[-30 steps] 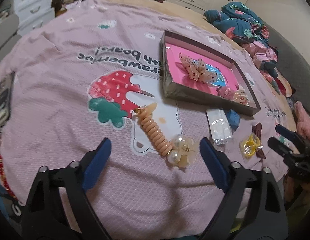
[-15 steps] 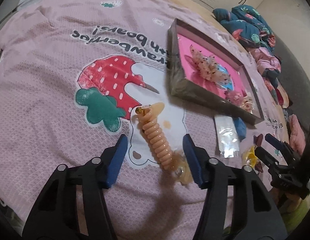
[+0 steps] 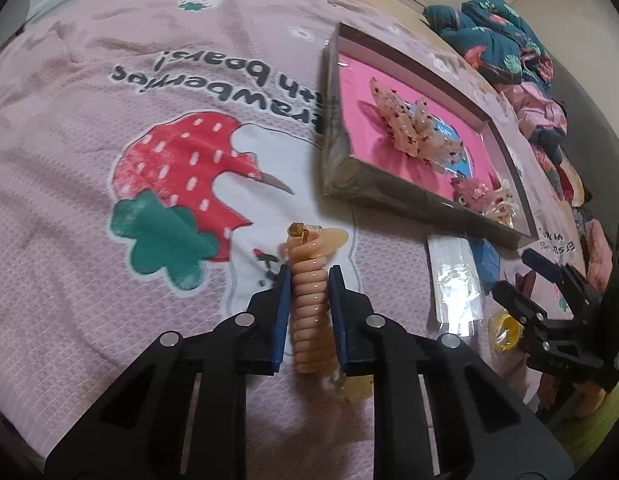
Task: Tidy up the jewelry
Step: 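Grasp the coiled orange hair tie with the left tool while the right tool grasps the blue box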
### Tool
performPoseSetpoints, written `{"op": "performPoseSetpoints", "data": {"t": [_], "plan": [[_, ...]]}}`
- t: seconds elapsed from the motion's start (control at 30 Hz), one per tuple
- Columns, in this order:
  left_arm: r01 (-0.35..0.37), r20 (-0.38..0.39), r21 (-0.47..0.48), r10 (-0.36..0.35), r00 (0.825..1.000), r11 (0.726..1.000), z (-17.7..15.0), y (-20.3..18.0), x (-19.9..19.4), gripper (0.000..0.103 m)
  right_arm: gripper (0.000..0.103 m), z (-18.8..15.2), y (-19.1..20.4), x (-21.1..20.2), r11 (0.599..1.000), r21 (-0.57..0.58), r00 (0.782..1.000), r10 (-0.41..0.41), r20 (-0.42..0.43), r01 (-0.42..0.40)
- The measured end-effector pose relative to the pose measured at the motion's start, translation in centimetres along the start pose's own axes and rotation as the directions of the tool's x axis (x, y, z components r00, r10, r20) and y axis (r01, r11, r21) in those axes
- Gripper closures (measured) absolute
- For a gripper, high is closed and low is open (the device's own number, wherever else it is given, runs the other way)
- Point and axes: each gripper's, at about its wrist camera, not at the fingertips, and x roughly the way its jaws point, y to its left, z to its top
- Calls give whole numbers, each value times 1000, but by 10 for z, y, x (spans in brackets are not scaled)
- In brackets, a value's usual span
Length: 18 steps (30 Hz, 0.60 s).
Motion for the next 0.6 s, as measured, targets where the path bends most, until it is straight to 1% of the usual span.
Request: {"op": "performPoseSetpoints", "data": {"t": [0.1, 0.23, 0.3, 0.43, 0.5, 0.53, 0.57, 0.6], "plan": [[-17, 8, 34, 17, 1000, 999, 0, -8, 1, 92, 12, 4, 2, 8, 1000, -9, 1000, 22, -16, -22], [-15, 16, 56, 14, 1000, 998, 1, -14, 0, 92, 14, 7, 10, 18, 998, -36, 998, 48, -31, -49], [-16, 18, 66, 15, 1000, 998, 2, -17, 0, 92, 22, 9, 14, 24, 997, -44, 997, 62, -44, -64], [-26, 23, 83, 24, 999, 996, 2, -22, 1, 92, 30, 11, 22, 32, 994, -59, 994, 90, -56, -93], [-26, 25, 87, 24, 999, 996, 2, -24, 1, 92, 44, 12, 24, 34, 991, -64, 992, 110, -57, -114], [-25, 25, 87, 23, 999, 996, 2, -24, 1, 92, 46, 13, 25, 35, 990, -65, 991, 120, -59, -124], [-24, 27, 90, 21, 999, 996, 2, -25, 1, 92, 54, 13, 27, 34, 989, -67, 990, 126, -57, -130], [-25, 29, 94, 22, 999, 995, 2, -26, 1, 92, 54, 13, 30, 33, 987, -76, 989, 135, -57, -139]]}}
